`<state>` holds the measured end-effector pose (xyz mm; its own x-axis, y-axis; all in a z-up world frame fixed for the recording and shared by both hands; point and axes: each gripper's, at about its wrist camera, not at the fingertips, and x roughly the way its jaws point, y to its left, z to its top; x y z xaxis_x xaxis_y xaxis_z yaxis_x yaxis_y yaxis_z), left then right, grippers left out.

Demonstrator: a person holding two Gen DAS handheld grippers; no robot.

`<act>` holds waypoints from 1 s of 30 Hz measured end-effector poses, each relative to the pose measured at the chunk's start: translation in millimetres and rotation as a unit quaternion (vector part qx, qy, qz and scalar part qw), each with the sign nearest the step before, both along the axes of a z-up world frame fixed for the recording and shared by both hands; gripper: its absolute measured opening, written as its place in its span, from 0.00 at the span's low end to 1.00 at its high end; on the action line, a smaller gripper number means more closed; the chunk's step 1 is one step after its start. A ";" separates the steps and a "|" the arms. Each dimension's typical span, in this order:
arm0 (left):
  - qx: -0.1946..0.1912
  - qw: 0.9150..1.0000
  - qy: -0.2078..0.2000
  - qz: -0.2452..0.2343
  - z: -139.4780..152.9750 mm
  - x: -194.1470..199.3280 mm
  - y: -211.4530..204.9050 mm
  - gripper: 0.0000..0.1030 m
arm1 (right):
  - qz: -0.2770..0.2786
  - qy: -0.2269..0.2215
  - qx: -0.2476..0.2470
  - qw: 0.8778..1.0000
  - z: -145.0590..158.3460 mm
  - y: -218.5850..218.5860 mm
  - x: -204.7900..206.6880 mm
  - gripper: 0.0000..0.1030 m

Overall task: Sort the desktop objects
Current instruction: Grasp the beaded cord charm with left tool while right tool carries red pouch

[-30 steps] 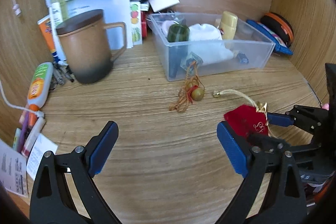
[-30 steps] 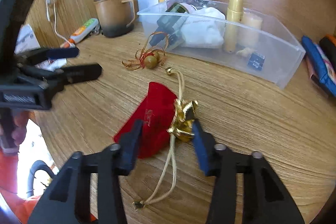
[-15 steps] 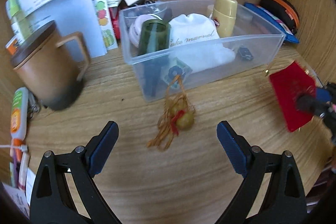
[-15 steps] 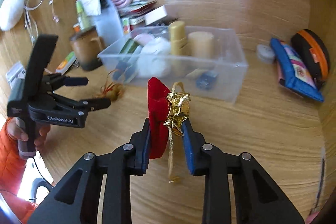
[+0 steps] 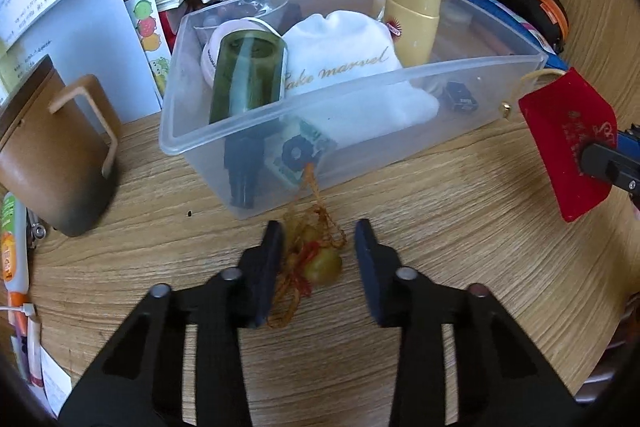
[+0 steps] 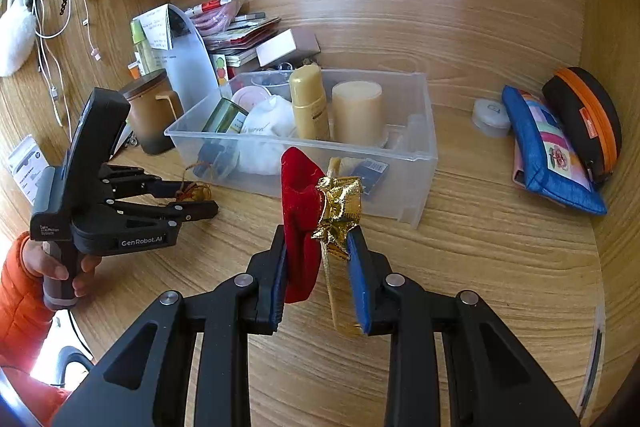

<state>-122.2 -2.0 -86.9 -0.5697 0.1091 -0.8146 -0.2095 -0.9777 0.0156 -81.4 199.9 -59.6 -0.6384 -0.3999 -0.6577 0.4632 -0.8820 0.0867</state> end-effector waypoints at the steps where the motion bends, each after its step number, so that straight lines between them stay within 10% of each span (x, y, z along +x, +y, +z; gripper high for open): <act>1: -0.003 1.000 0.001 -0.001 0.1 1.9 0.5 0.25 | 0.001 0.000 -0.001 1.000 0.0 -0.3 -0.1 0.24; 30: 0.007 0.993 0.114 -0.023 94.2 35.0 -5.7 0.25 | 0.001 0.074 0.017 0.997 62.0 -4.2 -6.5 0.24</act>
<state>-87.2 -7.7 7.3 -0.7330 0.1500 -0.6634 -0.2475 -0.9674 0.0547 -87.9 195.8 2.3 -0.7288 -0.3802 -0.5695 0.4710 -0.8820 -0.0138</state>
